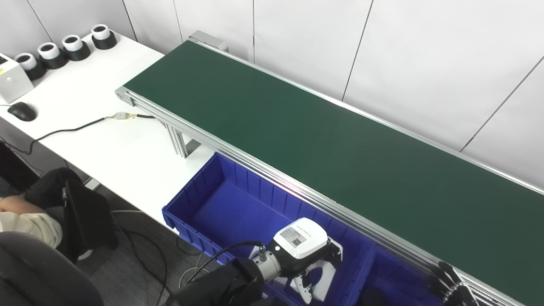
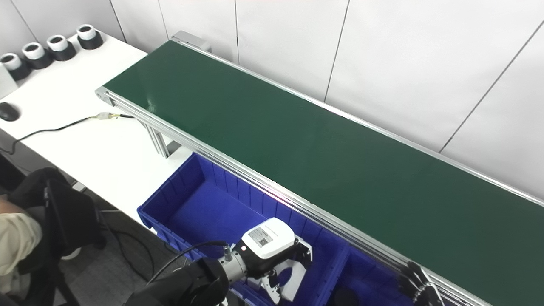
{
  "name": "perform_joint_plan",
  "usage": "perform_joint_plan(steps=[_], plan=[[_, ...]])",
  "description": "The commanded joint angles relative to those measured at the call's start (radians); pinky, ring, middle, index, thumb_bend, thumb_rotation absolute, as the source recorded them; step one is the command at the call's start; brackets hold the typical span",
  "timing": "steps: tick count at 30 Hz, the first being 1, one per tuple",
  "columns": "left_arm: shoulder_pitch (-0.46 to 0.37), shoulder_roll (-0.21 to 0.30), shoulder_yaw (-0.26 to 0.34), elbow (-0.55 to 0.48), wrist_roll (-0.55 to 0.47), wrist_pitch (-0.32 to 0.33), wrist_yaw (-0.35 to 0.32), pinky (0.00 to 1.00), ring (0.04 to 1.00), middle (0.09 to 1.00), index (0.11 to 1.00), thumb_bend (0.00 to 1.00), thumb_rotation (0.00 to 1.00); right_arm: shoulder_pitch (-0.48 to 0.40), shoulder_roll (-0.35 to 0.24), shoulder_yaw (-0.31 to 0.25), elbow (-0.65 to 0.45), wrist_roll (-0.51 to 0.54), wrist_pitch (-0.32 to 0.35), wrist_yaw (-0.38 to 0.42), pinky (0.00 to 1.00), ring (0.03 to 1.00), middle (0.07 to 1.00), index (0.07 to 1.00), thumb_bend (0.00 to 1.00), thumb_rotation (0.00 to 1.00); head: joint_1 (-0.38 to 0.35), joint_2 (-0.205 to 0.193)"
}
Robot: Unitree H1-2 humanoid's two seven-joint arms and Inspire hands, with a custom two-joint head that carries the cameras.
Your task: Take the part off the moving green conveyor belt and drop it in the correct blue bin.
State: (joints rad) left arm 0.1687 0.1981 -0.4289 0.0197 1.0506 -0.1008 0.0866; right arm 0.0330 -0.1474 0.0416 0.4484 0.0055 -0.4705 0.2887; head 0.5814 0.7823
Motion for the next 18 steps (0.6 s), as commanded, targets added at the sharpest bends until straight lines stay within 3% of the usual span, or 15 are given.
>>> perform_joint_plan(steps=[1, 11, 18], plan=[[-0.015, 0.008, -0.002, -0.021, 0.004, 0.0, 0.039, 0.46, 0.481, 0.518, 0.463, 0.52, 0.0, -0.004, -0.002, -0.001, -0.033, 0.005, 0.001, -0.008, 0.75, 0.782, 0.82, 0.846, 0.95, 0.93, 0.0, 0.001], [-0.01, 0.008, 0.0, -0.022, -0.015, -0.011, 0.049, 0.45, 0.473, 0.511, 0.469, 0.52, 0.0, -0.004, -0.006, 0.002, -0.03, 0.005, 0.001, -0.005, 0.74, 0.781, 0.821, 0.845, 0.94, 0.93, 0.0, -0.001], [-0.012, 0.007, -0.001, -0.005, -0.014, -0.021, 0.105, 0.45, 0.467, 0.505, 0.473, 0.52, 0.0, -0.002, -0.008, 0.006, -0.031, -0.001, 0.001, -0.01, 0.75, 0.784, 0.82, 0.844, 0.94, 0.94, -0.004, -0.004]])
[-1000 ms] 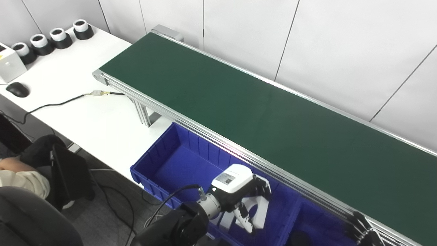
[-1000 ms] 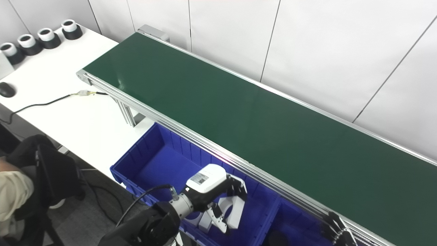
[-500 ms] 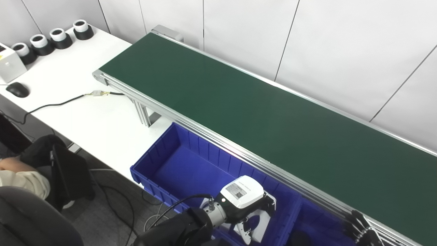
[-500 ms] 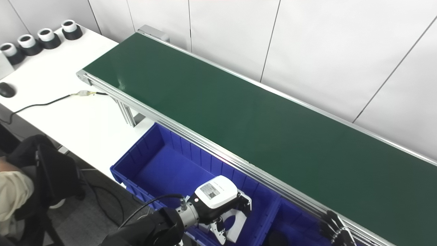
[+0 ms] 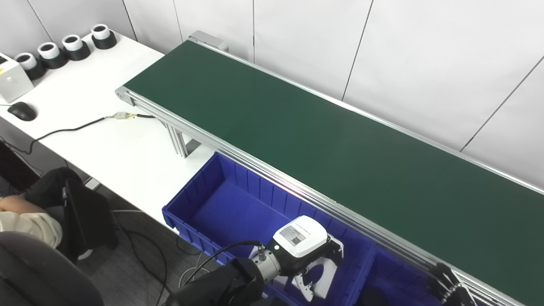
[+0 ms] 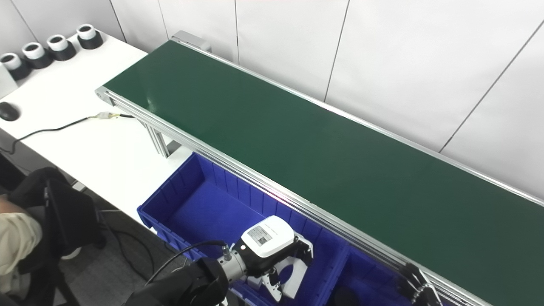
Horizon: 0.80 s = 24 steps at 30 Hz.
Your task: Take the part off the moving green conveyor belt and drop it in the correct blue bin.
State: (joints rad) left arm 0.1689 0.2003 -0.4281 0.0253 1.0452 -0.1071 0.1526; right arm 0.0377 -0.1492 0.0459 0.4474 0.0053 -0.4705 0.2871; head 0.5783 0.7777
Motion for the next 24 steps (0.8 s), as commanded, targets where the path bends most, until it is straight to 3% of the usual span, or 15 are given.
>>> perform_joint_plan(steps=[1, 4, 5, 6, 7, 11, 20, 22, 24], plan=[[-0.012, 0.005, -0.002, -0.011, -0.008, -0.013, 0.041, 0.45, 0.469, 0.505, 0.473, 0.52, 0.0, -0.006, -0.007, 0.002, -0.03, 0.0, 0.001, -0.008, 0.75, 0.785, 0.82, 0.844, 0.93, 0.94, -0.001, 0.0], [-0.013, 0.012, -0.006, -0.014, -0.003, -0.009, 0.031, 0.51, 0.556, 0.589, 0.488, 0.52, 0.05, -0.004, -0.006, 0.002, -0.033, 0.004, 0.001, -0.005, 0.75, 0.786, 0.823, 0.847, 0.94, 0.94, 0.0, -0.002], [-0.014, 0.016, -0.008, -0.017, 0.002, -0.006, 0.023, 0.55, 0.607, 0.643, 0.58, 0.81, 0.12, -0.004, -0.005, 0.002, -0.033, 0.004, 0.001, -0.006, 0.74, 0.783, 0.821, 0.847, 0.94, 0.93, -0.002, -0.002], [-0.014, 0.019, -0.011, -0.023, 0.008, 0.003, 0.008, 0.57, 0.632, 0.67, 0.615, 0.88, 0.15, -0.005, -0.006, 0.003, -0.032, 0.002, 0.001, -0.007, 0.74, 0.782, 0.82, 0.847, 0.94, 0.93, -0.002, -0.002], [-0.013, 0.023, -0.014, -0.029, 0.009, 0.006, -0.005, 0.69, 0.745, 0.775, 0.719, 0.96, 0.28, -0.005, -0.006, 0.004, -0.032, 0.0, 0.001, -0.009, 0.75, 0.782, 0.82, 0.847, 0.94, 0.94, -0.003, -0.001], [-0.013, 0.036, -0.023, -0.035, -0.001, 0.002, -0.016, 0.82, 0.867, 0.882, 0.816, 1.0, 0.39, -0.005, -0.005, 0.004, -0.032, 0.0, 0.001, -0.011, 0.74, 0.781, 0.817, 0.845, 0.94, 0.93, -0.004, -0.003], [-0.014, 0.046, -0.033, -0.033, -0.011, -0.014, -0.001, 0.84, 0.861, 0.872, 0.834, 1.0, 0.38, -0.008, -0.008, 0.007, -0.025, -0.002, 0.001, -0.012, 0.74, 0.778, 0.815, 0.845, 0.94, 0.94, -0.014, -0.003], [-0.01, 0.041, -0.026, -0.036, -0.04, -0.021, -0.003, 0.84, 0.856, 0.866, 0.831, 1.0, 0.38, -0.007, -0.006, 0.006, -0.024, 0.0, 0.001, -0.012, 0.73, 0.779, 0.814, 0.844, 0.94, 0.93, -0.028, -0.001], [-0.007, 0.032, -0.017, -0.032, -0.094, -0.047, 0.007, 0.83, 0.849, 0.862, 0.828, 1.0, 0.39, -0.006, -0.001, 0.006, -0.018, 0.0, 0.001, -0.014, 0.73, 0.779, 0.814, 0.842, 0.94, 0.92, -0.089, 0.0]])
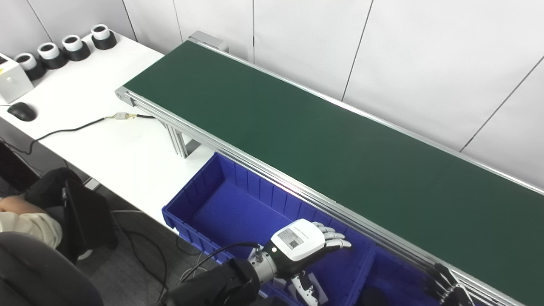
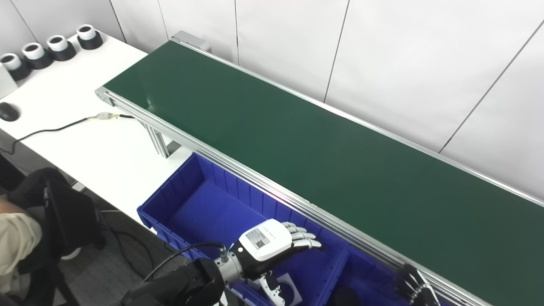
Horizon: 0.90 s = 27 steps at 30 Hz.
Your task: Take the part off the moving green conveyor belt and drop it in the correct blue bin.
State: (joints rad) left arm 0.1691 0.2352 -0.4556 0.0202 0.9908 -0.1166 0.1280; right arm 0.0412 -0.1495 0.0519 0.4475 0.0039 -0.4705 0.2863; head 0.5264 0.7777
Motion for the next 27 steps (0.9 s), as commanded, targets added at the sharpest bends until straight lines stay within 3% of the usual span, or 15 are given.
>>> perform_joint_plan(steps=[1, 3, 4, 5, 6, 7, 8, 11, 12, 13, 14, 21, 25, 27], plan=[[-0.005, -0.008, 0.015, -0.027, -0.073, -0.055, 0.038, 0.82, 0.839, 0.854, 0.826, 1.0, 0.39, -0.009, 0.002, 0.002, -0.016, -0.001, 0.001, -0.018, 0.73, 0.776, 0.812, 0.841, 0.93, 0.92, -0.063, -0.001], [0.006, -0.025, 0.026, -0.044, -0.16, -0.084, 0.032, 0.82, 0.835, 0.854, 0.829, 1.0, 0.41, -0.005, 0.009, 0.013, -0.017, -0.01, 0.001, -0.028, 0.72, 0.772, 0.812, 0.839, 0.92, 0.92, -0.117, -0.011], [0.014, -0.035, 0.034, -0.053, -0.207, -0.097, 0.026, 0.82, 0.834, 0.854, 0.826, 1.0, 0.41, -0.003, 0.015, 0.025, -0.017, -0.019, 0.001, -0.042, 0.72, 0.769, 0.815, 0.837, 0.91, 0.92, -0.183, -0.024], [0.021, -0.046, 0.039, -0.06, -0.256, -0.112, 0.021, 0.82, 0.835, 0.853, 0.824, 1.0, 0.41, 0.0, 0.019, 0.036, -0.018, -0.028, 0.001, -0.057, 0.72, 0.766, 0.815, 0.834, 0.91, 0.92, -0.183, -0.024], [0.029, -0.057, 0.046, -0.06, -0.308, -0.134, 0.019, 0.82, 0.838, 0.851, 0.824, 1.0, 0.4, 0.001, 0.025, 0.052, -0.015, -0.04, 0.001, -0.078, 0.71, 0.761, 0.819, 0.83, 0.9, 0.92, -0.26, -0.038], [0.034, -0.071, 0.05, -0.06, -0.36, -0.156, 0.014, 0.82, 0.838, 0.851, 0.824, 1.0, 0.39, 0.003, 0.028, 0.069, -0.014, -0.051, 0.001, -0.097, 0.71, 0.76, 0.819, 0.83, 0.89, 0.92, -0.274, -0.04], [0.036, -0.078, 0.055, -0.054, -0.405, -0.179, 0.01, 0.81, 0.842, 0.853, 0.831, 1.0, 0.42, 0.003, 0.035, 0.087, -0.01, -0.06, 0.001, -0.116, 0.7, 0.758, 0.824, 0.83, 0.89, 0.91, -0.357, -0.053], [0.041, -0.11, 0.071, -0.041, -0.549, -0.219, -0.018, 0.77, 0.853, 0.865, 0.846, 1.0, 0.47, 0.007, 0.047, 0.14, -0.006, -0.083, 0.001, -0.172, 0.71, 0.76, 0.831, 0.832, 0.89, 0.89, -0.436, -0.067], [0.04, -0.117, 0.078, -0.025, -0.614, -0.241, -0.034, 0.76, 0.853, 0.866, 0.846, 1.0, 0.47, 0.005, 0.054, 0.165, 0.001, -0.105, 0.001, -0.211, 0.71, 0.761, 0.831, 0.834, 0.89, 0.89, -0.515, -0.085], [0.039, -0.12, 0.083, -0.014, -0.658, -0.258, -0.046, 0.78, 0.866, 0.874, 0.845, 0.96, 0.43, 0.003, 0.056, 0.186, 0.007, -0.121, 0.001, -0.242, 0.71, 0.757, 0.822, 0.836, 0.91, 0.91, -0.515, -0.085], [0.036, -0.125, 0.091, 0.005, -0.697, -0.271, -0.058, 0.78, 0.869, 0.876, 0.846, 0.94, 0.43, -0.001, 0.062, 0.211, 0.016, -0.142, 0.001, -0.278, 0.71, 0.758, 0.821, 0.838, 0.92, 0.92, -0.577, -0.103], [-0.012, -0.105, 0.131, 0.171, -0.83, -0.353, -0.114, 0.85, 0.889, 0.89, 0.864, 0.91, 0.45, -0.039, 0.092, 0.342, 0.088, -0.2, 0.001, -0.458, 0.71, 0.766, 0.83, 0.848, 0.97, 0.93, -0.802, -0.139], [-0.026, -0.071, 0.136, 0.234, -0.913, -0.353, -0.173, 0.9, 0.918, 0.91, 0.875, 0.9, 0.41, -0.052, 0.11, 0.379, 0.112, -0.191, 0.001, -0.506, 0.72, 0.774, 0.84, 0.844, 0.97, 0.92, -0.882, -0.149], [-0.033, -0.062, 0.14, 0.259, -0.93, -0.353, -0.189, 0.91, 0.925, 0.916, 0.876, 0.89, 0.45, -0.056, 0.114, 0.392, 0.117, -0.186, 0.001, -0.522, 0.73, 0.778, 0.845, 0.841, 0.97, 0.91, -0.903, -0.156]])
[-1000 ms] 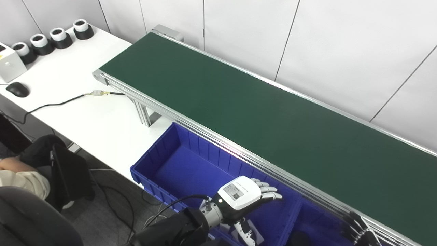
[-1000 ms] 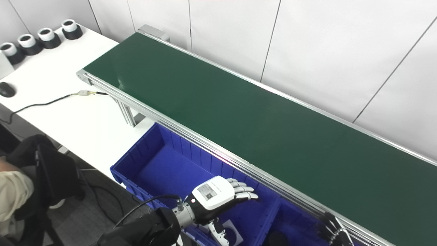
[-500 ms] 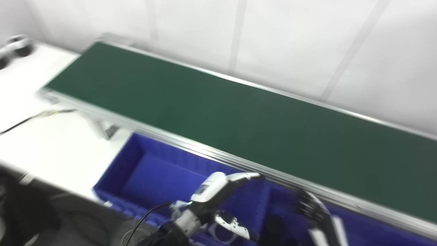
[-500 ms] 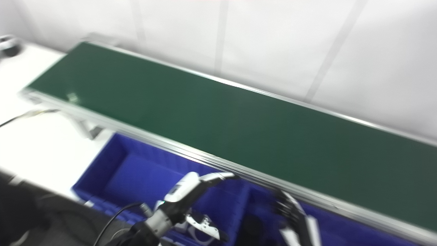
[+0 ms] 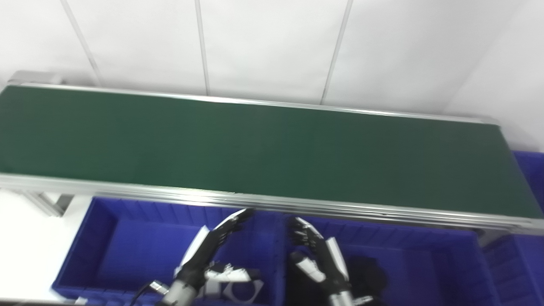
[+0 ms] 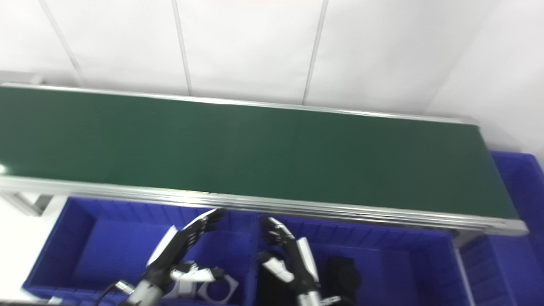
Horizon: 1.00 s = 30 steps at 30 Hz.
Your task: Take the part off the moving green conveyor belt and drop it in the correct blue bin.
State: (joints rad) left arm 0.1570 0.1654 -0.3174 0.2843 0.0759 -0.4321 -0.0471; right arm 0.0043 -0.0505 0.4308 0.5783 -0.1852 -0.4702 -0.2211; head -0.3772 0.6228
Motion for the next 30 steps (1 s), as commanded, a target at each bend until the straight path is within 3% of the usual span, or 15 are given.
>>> perform_joint_plan(steps=[1, 2, 3, 5, 7, 12, 17, 24, 30], plan=[[-0.023, 0.009, 0.003, 0.002, -0.018, -0.038, -0.017, 0.91, 0.927, 0.919, 0.878, 0.87, 0.5, -0.02, 0.015, 0.018, -0.012, 0.005, 0.0, -0.021, 0.73, 0.78, 0.847, 0.839, 0.97, 0.92, 0.0, -0.001], [-0.029, 0.013, 0.0, 0.017, -0.009, -0.038, -0.011, 0.91, 0.928, 0.92, 0.879, 0.86, 0.52, -0.019, 0.015, 0.023, -0.014, 0.005, 0.0, -0.032, 0.73, 0.781, 0.848, 0.838, 0.97, 0.92, -0.001, -0.006], [-0.033, 0.015, -0.003, 0.026, -0.002, -0.038, -0.006, 0.92, 0.938, 0.931, 0.891, 0.82, 0.73, -0.018, 0.014, 0.028, -0.015, 0.006, 0.0, -0.04, 0.71, 0.78, 0.853, 0.833, 0.95, 0.92, -0.001, -0.007], [-0.044, 0.024, -0.026, 0.042, 0.029, -0.038, 0.03, 0.93, 0.948, 0.94, 0.901, 0.77, 0.9, -0.015, 0.007, 0.038, -0.017, -0.007, 0.0, -0.067, 0.72, 0.788, 0.858, 0.833, 0.95, 0.94, 0.004, -0.01], [-0.052, 0.027, -0.046, 0.054, 0.034, -0.038, 0.051, 0.95, 0.956, 0.944, 0.905, 0.72, 0.98, -0.015, -0.009, 0.057, -0.021, -0.03, 0.0, -0.096, 0.75, 0.822, 0.868, 0.842, 0.95, 0.98, 0.015, -0.014], [-0.06, 0.019, -0.098, 0.072, 0.058, -0.038, 0.112, 0.94, 0.948, 0.934, 0.886, 0.66, 1.0, 0.001, -0.05, 0.081, -0.048, -0.01, 0.0, -0.121, 0.82, 0.861, 0.877, 0.848, 0.93, 0.98, 0.105, -0.026], [-0.069, 0.004, -0.13, 0.094, 0.061, -0.038, 0.145, 0.9, 0.932, 0.917, 0.862, 0.68, 1.0, 0.01, -0.084, 0.09, -0.061, 0.002, 0.0, -0.144, 0.83, 0.87, 0.876, 0.848, 0.93, 1.0, 0.185, -0.031], [-0.06, -0.018, -0.13, 0.105, 0.047, -0.038, 0.139, 0.94, 0.961, 0.931, 0.84, 0.74, 1.0, 0.014, -0.118, 0.119, -0.078, -0.005, 0.0, -0.19, 0.91, 0.915, 0.887, 0.852, 0.92, 1.0, 0.248, -0.036], [-0.043, -0.042, -0.121, 0.077, 0.048, -0.038, 0.15, 0.95, 0.968, 0.939, 0.833, 0.74, 1.0, 0.029, -0.125, 0.128, -0.107, 0.019, 0.0, -0.211, 0.92, 0.915, 0.892, 0.857, 0.94, 1.0, 0.284, -0.041]])
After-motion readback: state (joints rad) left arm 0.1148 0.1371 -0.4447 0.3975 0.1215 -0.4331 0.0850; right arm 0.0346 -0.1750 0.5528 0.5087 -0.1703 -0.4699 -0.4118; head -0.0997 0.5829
